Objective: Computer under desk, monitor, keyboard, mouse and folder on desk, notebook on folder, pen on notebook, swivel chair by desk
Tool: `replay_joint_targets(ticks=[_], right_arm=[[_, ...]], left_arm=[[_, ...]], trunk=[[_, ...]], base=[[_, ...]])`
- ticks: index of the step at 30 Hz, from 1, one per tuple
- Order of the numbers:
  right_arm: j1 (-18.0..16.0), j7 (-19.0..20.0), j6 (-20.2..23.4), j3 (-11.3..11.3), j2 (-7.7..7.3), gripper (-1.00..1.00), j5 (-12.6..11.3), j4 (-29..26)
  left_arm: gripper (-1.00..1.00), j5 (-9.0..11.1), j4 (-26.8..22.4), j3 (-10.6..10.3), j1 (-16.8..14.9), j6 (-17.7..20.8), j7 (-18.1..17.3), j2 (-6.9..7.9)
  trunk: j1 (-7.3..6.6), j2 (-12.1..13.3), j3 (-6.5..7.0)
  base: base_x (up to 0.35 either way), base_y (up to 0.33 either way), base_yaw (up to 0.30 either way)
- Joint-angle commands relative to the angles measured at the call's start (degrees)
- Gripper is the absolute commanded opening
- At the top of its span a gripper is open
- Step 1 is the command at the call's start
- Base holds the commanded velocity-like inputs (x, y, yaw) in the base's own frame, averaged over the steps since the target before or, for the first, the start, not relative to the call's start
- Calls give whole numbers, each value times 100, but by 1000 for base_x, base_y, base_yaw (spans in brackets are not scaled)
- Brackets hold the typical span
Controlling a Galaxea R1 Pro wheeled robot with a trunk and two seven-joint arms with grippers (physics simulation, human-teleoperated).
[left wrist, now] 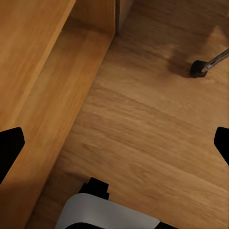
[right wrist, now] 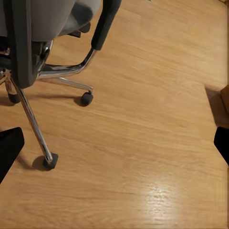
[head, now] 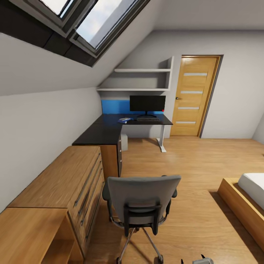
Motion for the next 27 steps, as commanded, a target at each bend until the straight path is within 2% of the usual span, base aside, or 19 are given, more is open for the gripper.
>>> replay_joint_targets(ticks=[1,24,26,27], right_arm=[[-4,-28,-8,50,-6,100,-32,0],[-5,-23,-9,-1,9,100,-48,4],[-5,-23,-13,-2,14,100,-48,4],[-5,-21,-15,-2,15,100,-48,3]], left_arm=[[100,34,-4,-51,-3,-17,39,3],[100,24,-1,-57,-3,27,39,13],[100,-13,2,-61,-3,35,39,-7],[100,-95,3,-63,-3,39,39,-18]], trunk=[[23,-46,-25],[528,-968,-438],[572,-1048,-474],[594,-1088,-492]], base=[[0,0,0],[0,0,0],[0,0,0],[0,0,0]])
